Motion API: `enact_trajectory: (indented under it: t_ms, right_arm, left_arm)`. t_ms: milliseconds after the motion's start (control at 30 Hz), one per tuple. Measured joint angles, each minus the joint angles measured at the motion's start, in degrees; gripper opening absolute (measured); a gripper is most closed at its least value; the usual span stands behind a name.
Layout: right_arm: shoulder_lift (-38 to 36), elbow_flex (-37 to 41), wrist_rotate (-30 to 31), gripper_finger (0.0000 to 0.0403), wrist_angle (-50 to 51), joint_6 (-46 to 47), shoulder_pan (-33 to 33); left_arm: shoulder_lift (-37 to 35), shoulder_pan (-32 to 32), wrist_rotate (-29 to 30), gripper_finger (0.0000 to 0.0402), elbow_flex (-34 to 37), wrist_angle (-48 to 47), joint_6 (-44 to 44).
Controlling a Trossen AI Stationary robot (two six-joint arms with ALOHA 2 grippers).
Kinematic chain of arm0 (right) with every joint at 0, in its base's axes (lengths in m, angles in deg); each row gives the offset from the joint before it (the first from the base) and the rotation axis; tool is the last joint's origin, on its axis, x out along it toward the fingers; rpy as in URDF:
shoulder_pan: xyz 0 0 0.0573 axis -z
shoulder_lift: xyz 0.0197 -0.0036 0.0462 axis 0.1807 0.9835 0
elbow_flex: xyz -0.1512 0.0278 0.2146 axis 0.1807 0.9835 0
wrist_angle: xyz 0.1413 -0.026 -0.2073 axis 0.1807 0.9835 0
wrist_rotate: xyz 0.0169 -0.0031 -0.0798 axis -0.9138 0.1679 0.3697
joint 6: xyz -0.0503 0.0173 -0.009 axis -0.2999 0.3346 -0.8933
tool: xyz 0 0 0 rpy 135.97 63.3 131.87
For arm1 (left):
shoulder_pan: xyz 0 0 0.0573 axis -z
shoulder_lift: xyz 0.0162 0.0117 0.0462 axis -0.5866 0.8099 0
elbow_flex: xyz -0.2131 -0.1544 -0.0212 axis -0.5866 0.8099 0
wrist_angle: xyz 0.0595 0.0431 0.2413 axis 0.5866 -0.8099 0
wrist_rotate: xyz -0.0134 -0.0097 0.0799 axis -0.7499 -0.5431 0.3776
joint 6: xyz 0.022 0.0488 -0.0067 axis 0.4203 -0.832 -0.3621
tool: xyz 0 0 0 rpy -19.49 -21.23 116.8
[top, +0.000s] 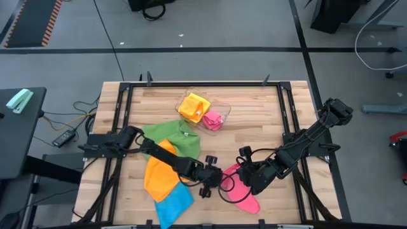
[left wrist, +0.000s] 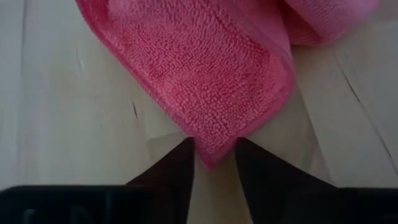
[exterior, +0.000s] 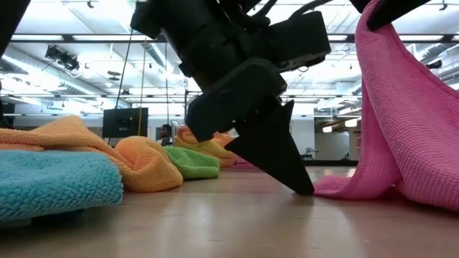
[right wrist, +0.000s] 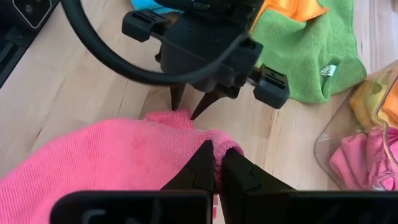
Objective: Fold microfiber towels
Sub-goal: Fold the pink microfiber cloth
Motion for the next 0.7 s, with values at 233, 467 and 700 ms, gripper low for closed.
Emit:
enact_trajectory:
  t_ms: [233,467,700]
  right_arm:
    - [0.0,0.0,0.0,0.0016,-0.1,-0.1,0.0]
    - [0.0,0.0,0.0,0.0016,-0.8,-0.1,0.0]
    - [0.0,0.0,0.0,0.0016,-1.2,-1.2,0.0]
  left_arm:
    - [0.2,-0.5,-3.1,0.0015,0.0,0.2,0.0]
    - [0.1,0.5,-2.4,0.0010,-3.2,-2.8,-0.4]
    - [-0.5,3.3,5.9,0.0008,-10.2,-14.8,-1.3]
